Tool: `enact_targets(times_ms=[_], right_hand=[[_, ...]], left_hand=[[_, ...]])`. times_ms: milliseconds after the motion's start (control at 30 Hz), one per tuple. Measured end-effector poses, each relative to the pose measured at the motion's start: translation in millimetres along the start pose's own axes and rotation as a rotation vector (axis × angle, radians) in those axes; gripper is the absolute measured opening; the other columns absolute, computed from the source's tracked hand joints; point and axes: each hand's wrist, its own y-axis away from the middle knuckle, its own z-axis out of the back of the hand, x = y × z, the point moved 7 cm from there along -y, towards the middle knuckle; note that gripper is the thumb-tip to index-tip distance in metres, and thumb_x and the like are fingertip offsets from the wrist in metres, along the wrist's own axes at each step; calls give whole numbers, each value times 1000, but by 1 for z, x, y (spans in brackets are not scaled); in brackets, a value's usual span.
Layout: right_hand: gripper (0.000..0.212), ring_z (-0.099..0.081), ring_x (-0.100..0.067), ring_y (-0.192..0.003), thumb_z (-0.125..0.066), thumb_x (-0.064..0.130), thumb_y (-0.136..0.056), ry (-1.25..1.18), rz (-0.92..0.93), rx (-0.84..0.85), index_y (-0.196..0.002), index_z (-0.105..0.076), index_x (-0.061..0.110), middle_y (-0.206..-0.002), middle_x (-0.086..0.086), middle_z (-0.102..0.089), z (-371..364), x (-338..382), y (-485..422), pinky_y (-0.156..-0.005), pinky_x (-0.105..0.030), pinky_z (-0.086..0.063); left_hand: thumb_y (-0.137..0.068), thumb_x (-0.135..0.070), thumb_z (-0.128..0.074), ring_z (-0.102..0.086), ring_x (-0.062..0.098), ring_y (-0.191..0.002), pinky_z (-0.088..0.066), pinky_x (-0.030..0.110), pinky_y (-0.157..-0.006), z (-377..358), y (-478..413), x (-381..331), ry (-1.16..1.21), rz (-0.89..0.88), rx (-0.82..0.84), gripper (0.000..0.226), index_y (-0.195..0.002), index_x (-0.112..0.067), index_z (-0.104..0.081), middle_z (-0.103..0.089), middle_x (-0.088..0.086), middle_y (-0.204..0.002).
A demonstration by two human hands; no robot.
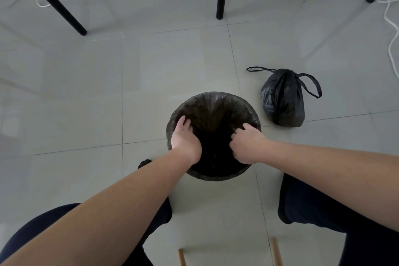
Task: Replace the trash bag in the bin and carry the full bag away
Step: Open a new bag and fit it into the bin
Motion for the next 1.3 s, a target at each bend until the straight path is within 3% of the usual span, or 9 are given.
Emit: enact_targets(times_ms=[200,433,633,767,867,967,1100,1200,1300], right_hand=[[59,-16,-37,-156,-32,46,-106,187,-130,349,-161,-31,23,-167,-11,-29,-29,-16,6,-124,-62,7],[40,-54,-30,-125,-41,36,-102,-70,-25,-40,-129,-66,22,-134,-5,-64,-1,-10,-10,-108,-49,-34],[57,-14,-38,-156,-34,40,-106,120,-104,273,-160,-34,25,-167,-11,-30,-33,-17,-2,-124,-63,7],[41,-45,-34,-139,-40,30,-105,2,-70,319,-141,-58,23,-147,-6,-56,-28,-12,3,-121,-51,-21],[35,-65,-32,-114,-43,26,-100,-210,-11,78,-123,-69,22,-123,-4,-70,-11,-11,-7,-100,-43,-50],[39,-56,-34,-126,-45,30,-98,-179,41,-113,-130,-66,25,-131,-7,-64,-7,-13,-20,-109,-49,-43],[56,-6,-36,-159,-29,41,-105,101,-108,40,-159,-36,29,-169,-11,-24,-24,-28,-21,-121,-63,13],[62,7,-33,-160,-14,46,-106,269,-181,247,-165,-17,25,-173,-9,-9,-46,-37,-18,-116,-63,24],[66,7,-31,-160,-12,48,-105,270,-220,260,-165,-11,20,-174,-8,-8,-50,-37,-19,-116,-61,25]], left_hand=[[-107,-58,-18,12,30,-164,23,57,-125,-16,-2,0,-82,65,25,73,-170,-25,-3,1,8,-178],[-109,-61,-21,10,31,-164,12,53,-130,5,-2,-6,77,-27,-169,73,-169,-22,-15,-1,11,-178],[-109,-54,-31,-2,31,-165,14,56,-129,-18,-5,-12,104,-105,22,67,-168,-25,-23,-17,7,-177],[-108,-44,-38,-9,34,-164,12,55,-130,-10,-6,4,63,-98,-74,56,-160,-24,-44,-29,11,-173],[-102,-27,-47,-47,33,-146,-18,53,-129,13,-1,-2,206,-158,-254,38,-131,-22,-71,-66,8,-140],[-99,-18,-48,-71,30,-107,-47,44,-106,24,4,-16,346,-223,-322,28,-104,-22,-75,-76,2,-103],[-105,-37,-40,-38,35,-152,-4,57,-131,4,-5,-11,139,-121,-207,47,-145,-26,-63,-61,7,-150],[-108,-46,-33,1,33,-165,17,54,-128,-16,-9,2,-29,-94,-26,61,-165,-25,-34,-21,9,-176],[-107,-45,-36,3,33,-165,20,54,-127,-15,-11,2,-30,-88,-38,61,-164,-26,-37,-18,10,-177]])
